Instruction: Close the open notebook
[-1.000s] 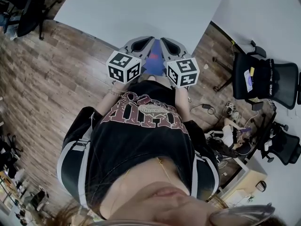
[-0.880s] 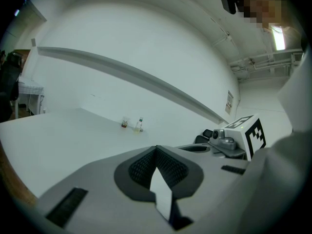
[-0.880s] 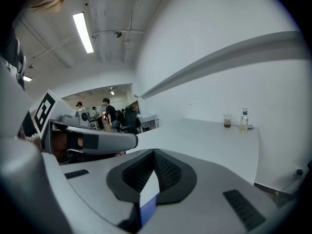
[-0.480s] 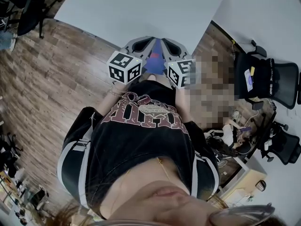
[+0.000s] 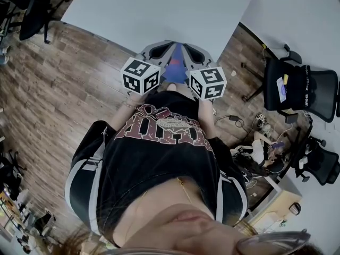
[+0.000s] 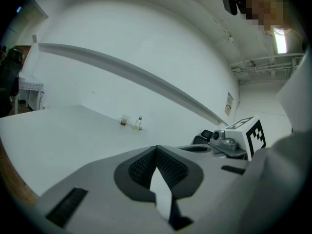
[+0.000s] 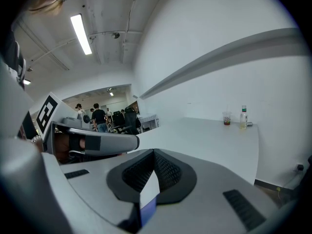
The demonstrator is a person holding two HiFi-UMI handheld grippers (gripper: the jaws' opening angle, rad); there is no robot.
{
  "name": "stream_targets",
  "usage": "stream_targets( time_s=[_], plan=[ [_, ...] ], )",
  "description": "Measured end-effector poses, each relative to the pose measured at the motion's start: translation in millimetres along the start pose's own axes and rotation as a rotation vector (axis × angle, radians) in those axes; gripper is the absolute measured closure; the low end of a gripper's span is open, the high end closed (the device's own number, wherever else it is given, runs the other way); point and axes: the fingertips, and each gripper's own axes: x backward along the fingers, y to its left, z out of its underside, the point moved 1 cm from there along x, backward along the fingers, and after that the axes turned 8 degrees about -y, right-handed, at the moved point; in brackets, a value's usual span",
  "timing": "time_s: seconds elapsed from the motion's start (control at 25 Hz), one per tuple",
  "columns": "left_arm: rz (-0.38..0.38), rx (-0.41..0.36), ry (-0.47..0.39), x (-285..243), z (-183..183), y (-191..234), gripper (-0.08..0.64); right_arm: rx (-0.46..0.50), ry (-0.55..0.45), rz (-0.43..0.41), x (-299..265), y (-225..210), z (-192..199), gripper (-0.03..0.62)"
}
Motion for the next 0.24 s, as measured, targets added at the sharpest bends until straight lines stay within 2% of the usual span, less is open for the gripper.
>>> stream_targets(
  time_s=[0.24],
  plan=[
    [-0.003,0.0,0.001,-0.2,0.0,-1.4,0.512,-0.001,-0.001,-0.009,0.4,1.9,-1.1,0.574]
  ],
)
